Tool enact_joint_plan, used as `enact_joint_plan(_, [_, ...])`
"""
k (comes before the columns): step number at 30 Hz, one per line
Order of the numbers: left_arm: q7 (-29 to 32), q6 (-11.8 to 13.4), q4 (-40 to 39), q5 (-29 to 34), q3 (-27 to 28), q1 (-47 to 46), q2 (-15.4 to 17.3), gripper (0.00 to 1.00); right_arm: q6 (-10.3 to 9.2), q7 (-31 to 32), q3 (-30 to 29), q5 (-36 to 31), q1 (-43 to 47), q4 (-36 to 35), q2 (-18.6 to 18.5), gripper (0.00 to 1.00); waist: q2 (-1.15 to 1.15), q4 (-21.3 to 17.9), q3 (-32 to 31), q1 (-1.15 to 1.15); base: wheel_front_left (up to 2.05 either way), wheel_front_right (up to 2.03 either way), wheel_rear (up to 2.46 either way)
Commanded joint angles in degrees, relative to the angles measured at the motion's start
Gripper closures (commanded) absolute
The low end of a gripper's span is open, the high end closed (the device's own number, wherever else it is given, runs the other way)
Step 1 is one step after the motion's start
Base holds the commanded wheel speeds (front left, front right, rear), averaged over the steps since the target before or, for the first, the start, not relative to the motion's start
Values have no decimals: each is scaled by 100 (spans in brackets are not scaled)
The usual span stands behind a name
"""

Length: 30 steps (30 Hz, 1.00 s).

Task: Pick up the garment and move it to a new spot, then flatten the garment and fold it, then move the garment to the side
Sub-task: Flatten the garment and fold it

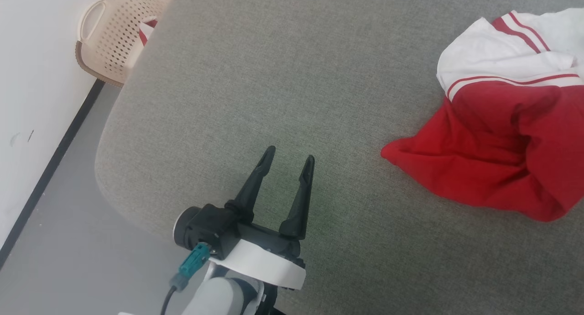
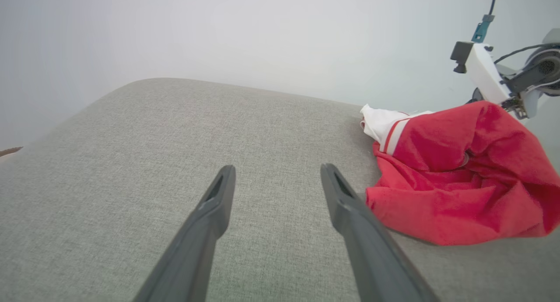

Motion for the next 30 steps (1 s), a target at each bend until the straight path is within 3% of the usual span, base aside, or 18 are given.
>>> enact_joint_plan(1, [-28,-56,-54,57,61,77,-14,0,2,75,-17,89,164,180,114,0,0,-1,29,0,0,0,0])
enact_joint_plan(3, [-28,-116,-85,93,112,102,-35,0,2,129,-61,114,219,305,215,0,0,-2,56,0,0,0,0])
enact_joint_plan(4, [-28,-150,-103,109,134,96,-40,0,2,106,-58,96,240,340,230,12,0,-2,67,0,0,0,0])
enact_joint_plan(6, [-28,-175,-175,58,126,66,-47,0,1,95,-31,72,305,378,234,100,0,-3,75,0,0,0,0])
enact_joint_plan(11, [-28,-127,-187,-57,81,-79,-48,0,-5,-238,-153,83,279,284,105,100,0,-56,30,0,0,0,0])
enact_joint_plan(18, [-28,-140,-146,55,324,-170,-51,0,-4,-989,-356,386,553,-487,-172,100,0,-635,-201,0,0,0,0])
enact_joint_plan(24, [-28,-204,-116,247,513,-190,-48,0,-3,-1528,-712,801,1455,-1331,-729,100,0,-1155,-331,0,0,0,0])
enact_joint_plan(30, [-29,-333,-95,478,713,-177,-47,0,-3,-2220,-1653,1492,3287,-2280,-1266,100,0,-1773,-467,0,0,0,0])
